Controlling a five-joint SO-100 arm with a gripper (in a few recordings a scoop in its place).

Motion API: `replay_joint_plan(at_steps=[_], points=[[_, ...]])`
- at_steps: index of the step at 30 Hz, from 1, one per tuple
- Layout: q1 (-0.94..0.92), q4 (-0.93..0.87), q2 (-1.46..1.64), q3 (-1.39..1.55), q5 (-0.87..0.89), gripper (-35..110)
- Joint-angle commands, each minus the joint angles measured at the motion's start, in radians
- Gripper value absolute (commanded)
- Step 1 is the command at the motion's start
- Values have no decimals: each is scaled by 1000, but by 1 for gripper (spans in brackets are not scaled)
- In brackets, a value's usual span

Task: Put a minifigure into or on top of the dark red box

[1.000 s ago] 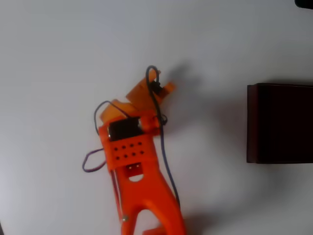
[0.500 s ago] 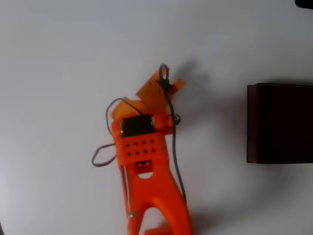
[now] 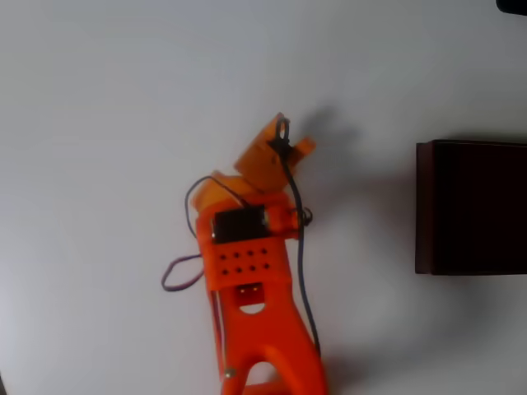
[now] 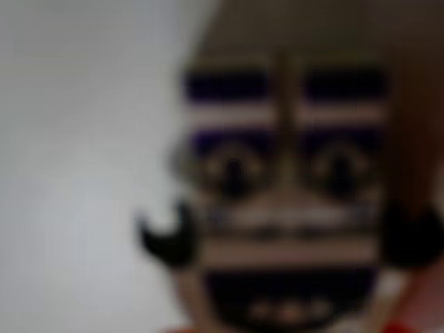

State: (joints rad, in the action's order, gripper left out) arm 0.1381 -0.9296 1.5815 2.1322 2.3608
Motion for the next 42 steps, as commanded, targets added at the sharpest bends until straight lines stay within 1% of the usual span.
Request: replay_joint_plan(at_steps=[1,10,14,16,18,21,24,27,31,37,40,42], points=[[0,5,15,18,-11,9],[-18,14,23,29,-60,0],[-49,-35,43,3,-118,0],[-97,-132,54,-58,-206,0],[-150,-242,63,-141,-337,0],[-265,-385,71,-252,-495,0],[-387,-411,110,-295,-644,0],[-520,-387,152,-327,-821,0],[-681,-425,167,-431,-1005,0],[-873,-433,121,-555,-1183,0],[-922,-411,72,-558,-1238,0],[-931,-385,44,-526,-1249,4]])
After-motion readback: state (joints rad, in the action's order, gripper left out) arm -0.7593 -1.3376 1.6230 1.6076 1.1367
